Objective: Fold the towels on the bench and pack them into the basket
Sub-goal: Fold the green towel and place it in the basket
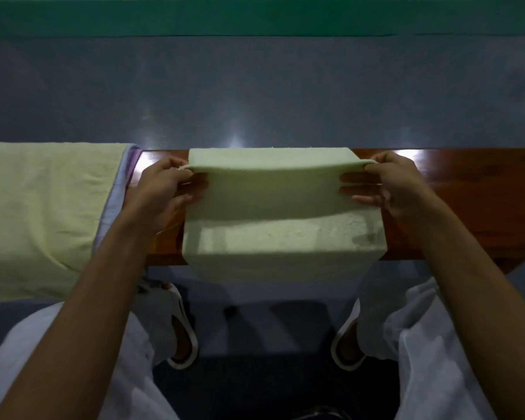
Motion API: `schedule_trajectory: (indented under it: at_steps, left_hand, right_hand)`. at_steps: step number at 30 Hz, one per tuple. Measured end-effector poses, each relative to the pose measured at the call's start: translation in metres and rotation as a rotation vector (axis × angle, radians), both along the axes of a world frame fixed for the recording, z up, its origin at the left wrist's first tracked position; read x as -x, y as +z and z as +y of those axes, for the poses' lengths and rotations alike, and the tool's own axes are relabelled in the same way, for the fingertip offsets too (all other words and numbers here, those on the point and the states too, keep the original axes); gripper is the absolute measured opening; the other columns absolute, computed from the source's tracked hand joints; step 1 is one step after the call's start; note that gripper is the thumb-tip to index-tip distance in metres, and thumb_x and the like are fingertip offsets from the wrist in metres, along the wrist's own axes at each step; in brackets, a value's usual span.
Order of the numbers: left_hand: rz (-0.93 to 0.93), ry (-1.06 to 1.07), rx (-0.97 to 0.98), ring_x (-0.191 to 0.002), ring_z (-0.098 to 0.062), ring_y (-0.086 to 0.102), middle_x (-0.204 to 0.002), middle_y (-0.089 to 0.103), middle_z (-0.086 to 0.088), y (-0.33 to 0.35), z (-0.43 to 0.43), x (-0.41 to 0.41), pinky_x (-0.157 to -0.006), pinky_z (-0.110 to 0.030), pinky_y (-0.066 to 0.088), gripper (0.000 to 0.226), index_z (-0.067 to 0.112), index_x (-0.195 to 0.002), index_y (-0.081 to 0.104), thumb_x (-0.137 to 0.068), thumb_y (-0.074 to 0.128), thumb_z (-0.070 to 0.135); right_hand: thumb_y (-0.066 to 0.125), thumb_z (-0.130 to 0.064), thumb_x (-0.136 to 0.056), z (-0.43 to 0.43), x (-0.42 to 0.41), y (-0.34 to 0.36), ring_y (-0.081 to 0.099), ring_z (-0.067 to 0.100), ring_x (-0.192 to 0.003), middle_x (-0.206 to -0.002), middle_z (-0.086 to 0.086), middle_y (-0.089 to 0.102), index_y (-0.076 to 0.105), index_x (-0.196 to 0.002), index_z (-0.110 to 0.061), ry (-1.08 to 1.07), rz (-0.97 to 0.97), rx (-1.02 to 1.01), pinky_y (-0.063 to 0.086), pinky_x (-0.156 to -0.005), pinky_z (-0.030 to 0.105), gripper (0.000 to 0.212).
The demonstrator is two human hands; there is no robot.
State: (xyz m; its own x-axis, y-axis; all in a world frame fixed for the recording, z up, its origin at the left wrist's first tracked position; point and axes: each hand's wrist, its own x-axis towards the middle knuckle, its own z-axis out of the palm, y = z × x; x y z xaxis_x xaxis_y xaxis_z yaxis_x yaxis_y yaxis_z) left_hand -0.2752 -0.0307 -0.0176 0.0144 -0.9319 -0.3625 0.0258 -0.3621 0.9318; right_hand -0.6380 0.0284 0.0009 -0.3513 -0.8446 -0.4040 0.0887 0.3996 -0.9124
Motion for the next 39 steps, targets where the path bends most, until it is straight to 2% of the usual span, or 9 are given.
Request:
schedule_trajectory:
  at_steps: [3, 7, 11, 15, 20, 23, 27, 31, 39]
  left_hand:
    - [0.105, 0.013, -0.041, -0.115, -0.036, 0.068, -0.128, 0.064, -0.026, 0.000, -0.005, 0.006, -0.097, -0.045, 0.058, 0.015, 0.011, -0.101, 0.058, -0.105, 0.046, 0.003]
    - [0.258, 0.033, 0.065, -0.090, -0.022, 0.071, -0.099, 0.068, -0.012, 0.018, -0.017, 0.019, -0.107, -0.047, 0.050, 0.022, 0.016, -0.094, 0.053, -0.105, 0.043, 0.001]
    - [0.448, -0.070, 0.408, -0.126, -0.025, 0.063, -0.120, 0.068, -0.003, 0.049, -0.027, 0.015, -0.107, -0.049, 0.050, 0.015, 0.022, -0.100, 0.049, -0.108, 0.042, 0.011]
    - [0.509, -0.179, 0.576, -0.140, -0.027, 0.051, -0.137, 0.064, 0.000, 0.067, -0.016, 0.004, -0.109, -0.047, 0.047, 0.013, 0.023, -0.104, 0.047, -0.109, 0.040, 0.014]
    - [0.293, -0.113, 0.471, -0.133, -0.033, 0.058, -0.137, 0.059, -0.011, 0.034, 0.005, 0.008, -0.102, -0.045, 0.054, 0.021, 0.022, -0.103, 0.049, -0.106, 0.040, 0.003]
    - [-0.097, -0.110, 0.424, -0.119, -0.037, 0.066, -0.126, 0.063, -0.023, 0.013, 0.015, 0.007, -0.093, -0.046, 0.059, 0.026, 0.022, -0.099, 0.055, -0.104, 0.048, -0.003]
    - [-0.493, -0.389, 0.371, -0.094, -0.031, 0.074, -0.103, 0.072, -0.020, 0.001, 0.024, -0.017, -0.084, -0.052, 0.060, 0.018, 0.017, -0.096, 0.059, -0.100, 0.056, 0.000]
    - [-0.552, -0.617, 0.166, -0.084, -0.035, 0.075, -0.088, 0.076, -0.015, 0.001, 0.031, -0.029, -0.086, -0.053, 0.060, 0.010, 0.004, -0.104, 0.063, -0.100, 0.056, -0.001]
    - [-0.680, -0.942, -0.143, -0.060, -0.025, 0.065, -0.072, 0.069, -0.024, 0.001, 0.026, -0.036, -0.054, -0.027, 0.046, 0.008, -0.001, -0.096, 0.072, -0.093, 0.065, 0.000]
  right_hand:
    - [0.043, -0.009, -0.106, -0.006, -0.001, 0.005, 0.077, 0.033, -0.081, -0.100, 0.018, 0.076, 0.045, -0.098, -0.020, -0.017, -0.053, -0.012, 0.061, -0.054, 0.035, 0.013]
    - [0.043, -0.005, -0.105, -0.023, -0.003, 0.017, 0.071, 0.032, -0.099, -0.099, 0.014, 0.071, 0.046, -0.096, -0.019, -0.005, -0.155, 0.182, 0.063, -0.067, 0.043, 0.016]
    - [0.038, -0.003, -0.103, -0.029, 0.005, 0.052, 0.061, 0.025, -0.117, -0.109, 0.005, 0.064, 0.045, -0.096, -0.020, 0.106, -0.245, 0.682, 0.056, -0.095, 0.053, 0.020]
    - [0.036, -0.004, -0.104, -0.017, 0.014, 0.062, 0.054, 0.033, -0.133, -0.131, 0.013, 0.059, 0.042, -0.103, -0.014, 0.201, -0.189, 0.838, 0.050, -0.104, 0.053, 0.012]
    - [0.048, -0.007, -0.093, 0.000, 0.022, 0.028, 0.065, 0.036, -0.121, -0.117, 0.014, 0.065, 0.048, -0.095, -0.019, 0.052, -0.106, 0.596, 0.055, -0.093, 0.051, 0.012]
    - [0.059, -0.001, -0.088, 0.007, 0.030, 0.011, 0.073, 0.034, -0.093, -0.100, 0.017, 0.065, 0.054, -0.086, -0.019, 0.042, 0.179, 0.376, 0.057, -0.080, 0.048, 0.018]
    - [0.063, 0.009, -0.089, 0.023, 0.041, 0.006, 0.071, 0.014, -0.059, -0.077, 0.010, 0.074, 0.062, -0.079, -0.010, 0.294, 0.567, 0.133, 0.059, -0.059, 0.033, 0.022]
    - [0.068, 0.000, -0.092, 0.035, 0.045, 0.007, 0.073, 0.014, -0.064, -0.072, 0.006, 0.075, 0.069, -0.087, -0.004, 0.564, 0.659, -0.081, 0.053, -0.054, 0.019, 0.007]
    - [0.073, -0.001, -0.089, 0.033, 0.053, 0.006, 0.072, 0.031, -0.077, -0.088, 0.021, 0.075, 0.071, -0.094, 0.003, 1.019, 0.541, -0.549, 0.058, -0.068, 0.031, 0.007]
